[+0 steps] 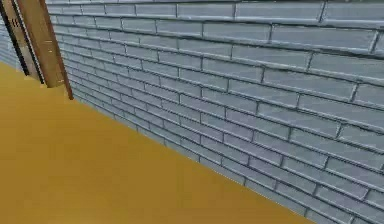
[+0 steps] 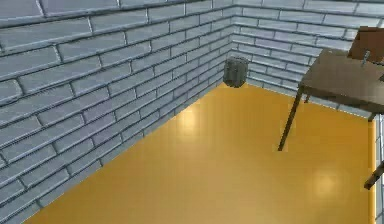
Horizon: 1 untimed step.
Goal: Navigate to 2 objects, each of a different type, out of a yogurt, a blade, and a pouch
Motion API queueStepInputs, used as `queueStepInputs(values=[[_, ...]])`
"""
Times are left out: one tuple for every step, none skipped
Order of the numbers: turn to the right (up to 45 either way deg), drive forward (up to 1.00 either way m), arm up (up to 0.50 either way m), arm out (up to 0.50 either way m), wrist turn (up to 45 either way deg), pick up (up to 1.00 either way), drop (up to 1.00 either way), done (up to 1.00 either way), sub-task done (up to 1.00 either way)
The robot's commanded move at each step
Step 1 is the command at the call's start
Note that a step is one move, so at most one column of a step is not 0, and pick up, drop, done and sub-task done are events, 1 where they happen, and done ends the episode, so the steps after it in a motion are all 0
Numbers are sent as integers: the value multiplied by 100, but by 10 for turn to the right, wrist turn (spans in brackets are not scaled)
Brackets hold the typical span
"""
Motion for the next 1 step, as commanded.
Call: queueStepInputs(values=[[360, 0, 0, 0, 0, 0, 0, 0, 0]])
